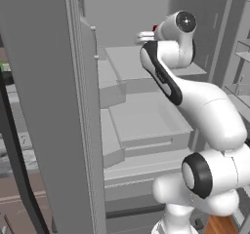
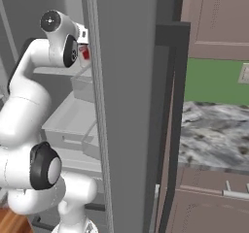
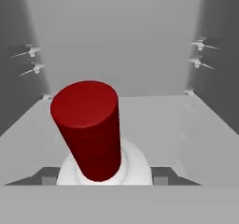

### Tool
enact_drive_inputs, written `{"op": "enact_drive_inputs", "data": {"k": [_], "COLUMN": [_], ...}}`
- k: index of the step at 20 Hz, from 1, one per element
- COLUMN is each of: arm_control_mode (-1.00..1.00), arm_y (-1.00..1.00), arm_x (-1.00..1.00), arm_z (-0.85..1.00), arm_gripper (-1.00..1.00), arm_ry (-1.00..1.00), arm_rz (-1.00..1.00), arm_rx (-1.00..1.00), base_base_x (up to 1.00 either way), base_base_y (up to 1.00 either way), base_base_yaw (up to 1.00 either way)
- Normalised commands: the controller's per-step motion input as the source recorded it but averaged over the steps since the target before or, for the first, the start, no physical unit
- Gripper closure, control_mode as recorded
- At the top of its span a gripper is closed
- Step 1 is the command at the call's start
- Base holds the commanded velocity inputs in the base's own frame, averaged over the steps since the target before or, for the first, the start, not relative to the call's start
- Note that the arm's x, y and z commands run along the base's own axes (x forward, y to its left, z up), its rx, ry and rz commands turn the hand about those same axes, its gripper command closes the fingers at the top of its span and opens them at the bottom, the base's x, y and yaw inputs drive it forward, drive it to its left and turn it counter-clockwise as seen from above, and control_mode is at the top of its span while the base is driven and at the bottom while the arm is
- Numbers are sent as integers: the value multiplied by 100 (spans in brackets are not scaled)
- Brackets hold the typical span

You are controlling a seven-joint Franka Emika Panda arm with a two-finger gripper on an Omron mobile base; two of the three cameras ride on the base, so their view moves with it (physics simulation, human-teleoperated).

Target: Place the beer and liquor on the top shelf of the fridge to keep them out of children's reach, and place the peach on lower shelves for easy access.

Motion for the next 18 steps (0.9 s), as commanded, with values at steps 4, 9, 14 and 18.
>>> {"op": "enact_drive_inputs", "data": {"k": [4, 9, 14, 18], "arm_control_mode": [-100, -100, -100, -100], "arm_y": [1, 0, 1, 3], "arm_x": [61, 61, 57, 51], "arm_z": [-7, -26, -32, -26], "arm_gripper": [100, 100, -100, -100], "arm_ry": [-10, 0, 0, 0], "arm_rz": [0, 0, 0, 0], "arm_rx": [0, 0, 0, 0], "base_base_x": [0, 0, 0, 0], "base_base_y": [0, 0, 0, 0], "base_base_yaw": [0, 0, 0, 0]}}
